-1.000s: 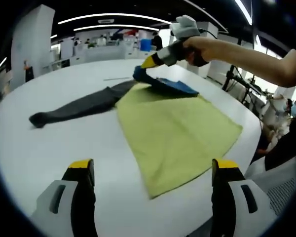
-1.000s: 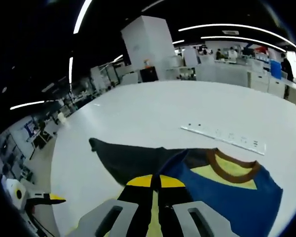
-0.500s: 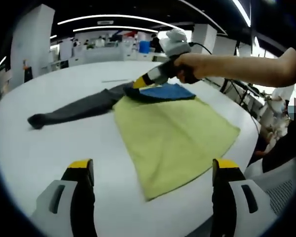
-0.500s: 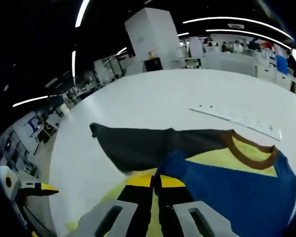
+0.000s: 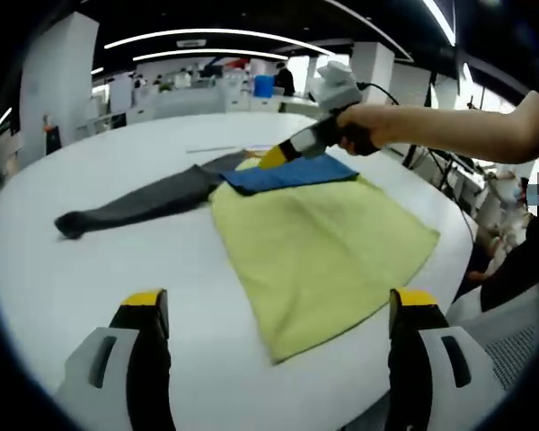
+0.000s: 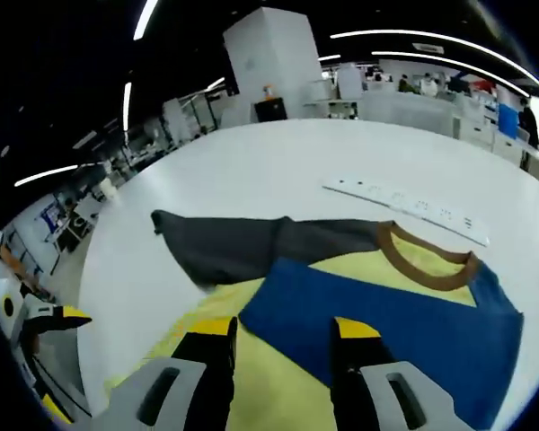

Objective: Fold the garment on the visible template until the final outline fits inside the template.

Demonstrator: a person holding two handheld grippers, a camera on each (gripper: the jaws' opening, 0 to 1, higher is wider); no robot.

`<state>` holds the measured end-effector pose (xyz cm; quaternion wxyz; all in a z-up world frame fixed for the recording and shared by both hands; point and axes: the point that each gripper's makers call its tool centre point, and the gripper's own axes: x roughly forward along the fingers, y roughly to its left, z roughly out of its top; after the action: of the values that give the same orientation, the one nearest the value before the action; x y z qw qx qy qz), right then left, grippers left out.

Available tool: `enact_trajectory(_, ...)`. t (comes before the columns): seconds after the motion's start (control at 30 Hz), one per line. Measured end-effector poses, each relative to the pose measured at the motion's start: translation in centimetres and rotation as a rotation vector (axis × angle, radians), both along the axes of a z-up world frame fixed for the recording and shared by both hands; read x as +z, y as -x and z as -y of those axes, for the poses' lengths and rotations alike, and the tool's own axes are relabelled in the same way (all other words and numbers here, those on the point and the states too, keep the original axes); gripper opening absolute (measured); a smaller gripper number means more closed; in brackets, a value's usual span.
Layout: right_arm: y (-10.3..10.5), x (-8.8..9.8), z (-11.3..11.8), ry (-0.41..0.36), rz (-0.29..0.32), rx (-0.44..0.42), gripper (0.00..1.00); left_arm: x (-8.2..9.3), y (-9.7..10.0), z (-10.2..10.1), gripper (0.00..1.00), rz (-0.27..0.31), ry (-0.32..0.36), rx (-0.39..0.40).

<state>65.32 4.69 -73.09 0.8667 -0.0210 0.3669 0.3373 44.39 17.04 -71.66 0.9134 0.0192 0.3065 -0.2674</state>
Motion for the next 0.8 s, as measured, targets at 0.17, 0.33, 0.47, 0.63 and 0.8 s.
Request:
enact_trajectory(0.17, 0.2, 0.0, 2.5, 0.014, 0.002, -0.041, 0.56, 0.3, -0.2, 0.4, 0.99, 0.010, -0.014, -0.011)
enact_trajectory(0.33, 0.6, 0.5, 4.7, 0.024, 0.008, -0.071, 0.65, 0.6, -0.3, 0.7, 0.99, 0.017, -0.017, -0.022)
enact_trajectory(0.47, 0.9, 0.7, 6.6, 0.052, 0.010, -0.083, 0.65, 0.7, -0.3, 0.8, 0.99, 0.019, -0.017, -0.027)
enact_trajectory(0.63, 1.3, 0.7, 8.8, 0.066, -0.001, -0.103, 0.63, 0.7, -0.2, 1.0, 0.99, 0.018, -0.018, -0.030)
enact_trajectory(0.8, 1.9, 0.3, 11.0, 0.075, -0.023, -0.132, 0.60, 0.8, -0.1, 1.0, 0.99, 0.020, -0.023, -0.033)
